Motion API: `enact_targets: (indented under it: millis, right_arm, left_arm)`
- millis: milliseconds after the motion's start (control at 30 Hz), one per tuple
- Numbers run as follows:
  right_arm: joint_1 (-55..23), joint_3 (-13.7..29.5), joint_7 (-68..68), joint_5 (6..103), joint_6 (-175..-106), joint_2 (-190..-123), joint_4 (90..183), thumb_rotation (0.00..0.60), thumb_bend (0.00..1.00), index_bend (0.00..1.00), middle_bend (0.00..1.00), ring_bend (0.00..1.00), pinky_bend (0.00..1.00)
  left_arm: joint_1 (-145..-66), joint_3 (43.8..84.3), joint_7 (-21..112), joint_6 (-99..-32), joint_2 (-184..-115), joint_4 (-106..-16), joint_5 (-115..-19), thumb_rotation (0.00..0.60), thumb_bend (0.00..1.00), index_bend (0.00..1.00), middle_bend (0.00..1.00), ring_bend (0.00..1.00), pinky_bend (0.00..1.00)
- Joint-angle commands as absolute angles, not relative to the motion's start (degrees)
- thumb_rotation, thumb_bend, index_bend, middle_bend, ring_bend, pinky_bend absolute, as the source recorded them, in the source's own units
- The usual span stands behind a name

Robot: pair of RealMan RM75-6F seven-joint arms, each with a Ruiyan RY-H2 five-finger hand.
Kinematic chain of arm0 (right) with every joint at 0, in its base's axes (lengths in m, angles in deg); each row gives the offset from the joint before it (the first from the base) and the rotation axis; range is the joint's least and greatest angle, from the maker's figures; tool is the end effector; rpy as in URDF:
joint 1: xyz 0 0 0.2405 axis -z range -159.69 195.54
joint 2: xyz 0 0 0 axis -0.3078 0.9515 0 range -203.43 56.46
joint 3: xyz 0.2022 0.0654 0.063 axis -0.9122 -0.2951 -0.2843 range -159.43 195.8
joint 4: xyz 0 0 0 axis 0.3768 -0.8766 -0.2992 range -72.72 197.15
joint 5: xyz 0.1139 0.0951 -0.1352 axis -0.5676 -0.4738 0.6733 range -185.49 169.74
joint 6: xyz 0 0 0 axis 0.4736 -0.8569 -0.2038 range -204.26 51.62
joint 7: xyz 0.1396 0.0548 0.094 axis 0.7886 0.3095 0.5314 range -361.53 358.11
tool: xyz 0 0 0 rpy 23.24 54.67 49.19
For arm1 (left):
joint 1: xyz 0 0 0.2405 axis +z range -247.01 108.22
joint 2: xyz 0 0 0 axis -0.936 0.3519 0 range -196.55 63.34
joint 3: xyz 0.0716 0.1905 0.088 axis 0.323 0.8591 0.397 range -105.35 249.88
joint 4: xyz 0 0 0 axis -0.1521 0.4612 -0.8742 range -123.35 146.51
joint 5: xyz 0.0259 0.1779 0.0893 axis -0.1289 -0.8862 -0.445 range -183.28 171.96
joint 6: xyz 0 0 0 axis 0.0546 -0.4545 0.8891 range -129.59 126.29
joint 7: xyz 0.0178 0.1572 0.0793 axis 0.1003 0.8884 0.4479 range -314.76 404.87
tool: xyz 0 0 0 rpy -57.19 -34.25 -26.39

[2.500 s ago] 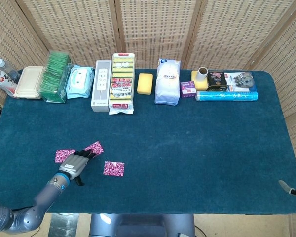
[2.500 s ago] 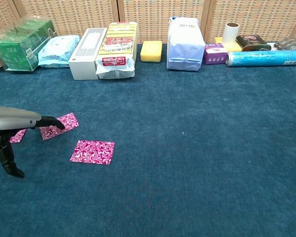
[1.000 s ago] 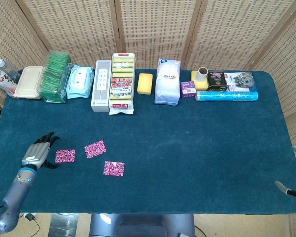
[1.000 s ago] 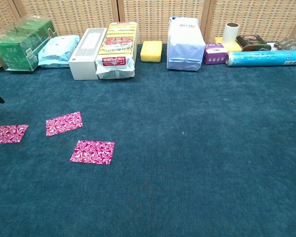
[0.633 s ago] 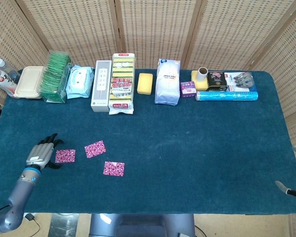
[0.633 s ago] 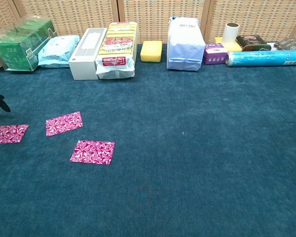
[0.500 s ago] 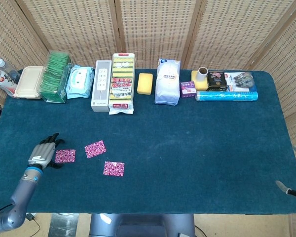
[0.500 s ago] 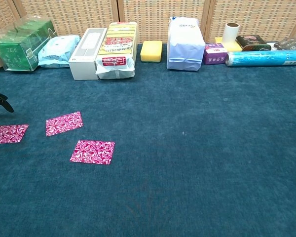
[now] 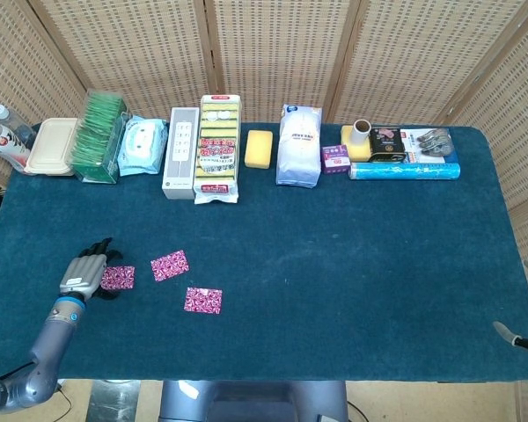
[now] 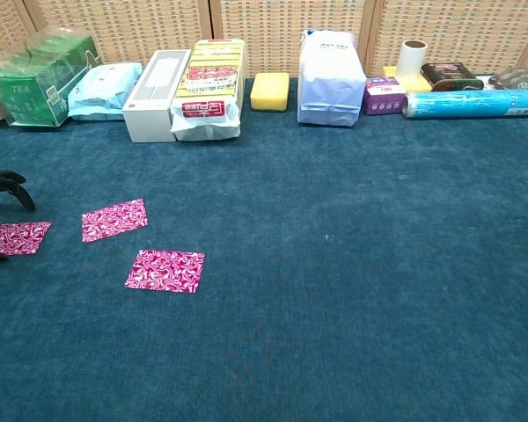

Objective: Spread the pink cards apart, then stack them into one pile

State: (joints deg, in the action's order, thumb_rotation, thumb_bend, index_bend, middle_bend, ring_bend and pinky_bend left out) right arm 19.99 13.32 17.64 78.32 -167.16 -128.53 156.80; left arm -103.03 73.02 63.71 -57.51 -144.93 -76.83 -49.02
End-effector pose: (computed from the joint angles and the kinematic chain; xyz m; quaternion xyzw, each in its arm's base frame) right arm -0.2898 -0.1825 0.2154 0.5047 -0.4331 0.4648 0.5846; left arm -0.2712 0.2965 0.0166 -0.6489 -0.5354 -0.1959 0.5039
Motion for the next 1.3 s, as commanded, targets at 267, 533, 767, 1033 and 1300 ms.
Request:
enact_targets:
  millis: [267,533,767,1033,1300]
  right_arm:
    - [19.9,13.3,17.5,78.3,-167.2,-128.6,156.8,0.600,0.00,0.12,0.07,0.01,0.00]
    - [19.9,13.3,17.5,78.4,-167.2,-128.6,156.8,0.600,0.00,0.12,0.07,0.01,0.00]
    - [19.9,13.3,17.3,78.3,-167.1,-128.6,156.9,0.600,0.00,0.12,0.07,0.01,0.00]
    - [19.9,13.3,17.4,78.2,-167.1,-128.6,156.9,0.600,0.00,0.12,0.07,0.01,0.00]
    - [19.8,13.3,17.4,78.2,-167.0,-128.3,157.2,0.600,0.00,0.12,0.07,0.01,0.00]
  left_arm:
    - [-102.6,72.3,64.8,-57.2,-145.8,-76.1,-48.5,0.600,0.20,0.29,0.00,0.00,0.10]
    - [-102.0,71.9,64.8,-57.2,-146.2,-75.4,-48.9,0.600,0.21,0.35,0.00,0.00,0.10]
    - [-101.6,71.5,65.2,-57.1,-146.6,-75.2,-49.1,0.600,0.21,0.37,0.00,0.00,0.10]
    - [-101.3,71.0,65.7,-57.7,-145.9,-76.4,-49.6,0.600,0.21,0.37,0.00,0.00,0.10]
    - [-101.9,70.7,67.1,-57.2,-142.8,-81.4,-50.8,0.600,0.21,0.37,0.00,0.00,0.10]
